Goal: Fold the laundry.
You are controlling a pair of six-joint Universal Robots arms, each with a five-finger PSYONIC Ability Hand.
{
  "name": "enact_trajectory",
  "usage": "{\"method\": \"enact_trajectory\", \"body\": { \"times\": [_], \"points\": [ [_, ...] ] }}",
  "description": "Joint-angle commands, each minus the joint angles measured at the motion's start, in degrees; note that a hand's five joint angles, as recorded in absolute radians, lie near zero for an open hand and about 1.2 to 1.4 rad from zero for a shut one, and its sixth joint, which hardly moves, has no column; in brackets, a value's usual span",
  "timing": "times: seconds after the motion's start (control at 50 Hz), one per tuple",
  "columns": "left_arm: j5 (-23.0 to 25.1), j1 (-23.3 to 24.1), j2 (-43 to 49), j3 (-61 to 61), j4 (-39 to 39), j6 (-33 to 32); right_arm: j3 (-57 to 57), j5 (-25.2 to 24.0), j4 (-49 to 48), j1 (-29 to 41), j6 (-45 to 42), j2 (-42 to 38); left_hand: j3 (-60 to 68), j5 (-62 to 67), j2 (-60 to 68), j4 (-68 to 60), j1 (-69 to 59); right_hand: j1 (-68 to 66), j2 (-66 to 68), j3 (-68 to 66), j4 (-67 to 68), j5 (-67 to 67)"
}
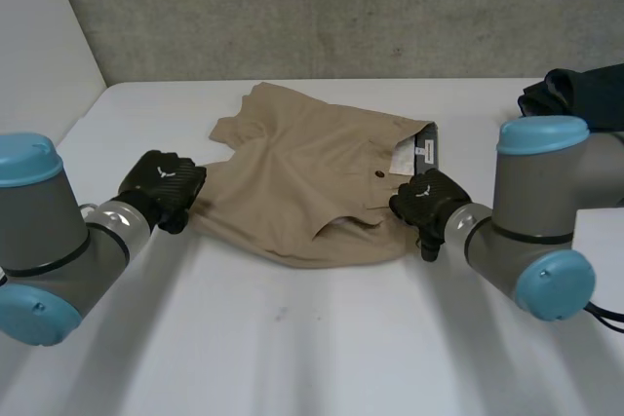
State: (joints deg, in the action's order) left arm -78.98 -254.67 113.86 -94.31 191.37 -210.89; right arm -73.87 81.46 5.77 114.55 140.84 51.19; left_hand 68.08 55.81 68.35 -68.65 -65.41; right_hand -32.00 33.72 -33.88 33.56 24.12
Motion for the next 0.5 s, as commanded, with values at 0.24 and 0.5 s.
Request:
{"method": "enact_trajectory", "body": {
  "times": [0.24,0.5],
  "points": [
    [0.6,-0.1,-12.2,-5.1,-19.6,1.1,-9.3,2.5,-1.0,-0.8,-3.8,10.1,11.9,14.2,11.6,-11.3,-14.6,-48.0,46.3,-46.1,46.4,45.9],
    [4.6,1.5,-23.3,-15.2,-46.7,-14.5,-23.1,1.0,22.7,-5.2,-19.9,23.3,11.9,14.2,11.6,-11.3,-14.6,-48.0,46.3,-46.1,46.4,45.9]
  ]
}}
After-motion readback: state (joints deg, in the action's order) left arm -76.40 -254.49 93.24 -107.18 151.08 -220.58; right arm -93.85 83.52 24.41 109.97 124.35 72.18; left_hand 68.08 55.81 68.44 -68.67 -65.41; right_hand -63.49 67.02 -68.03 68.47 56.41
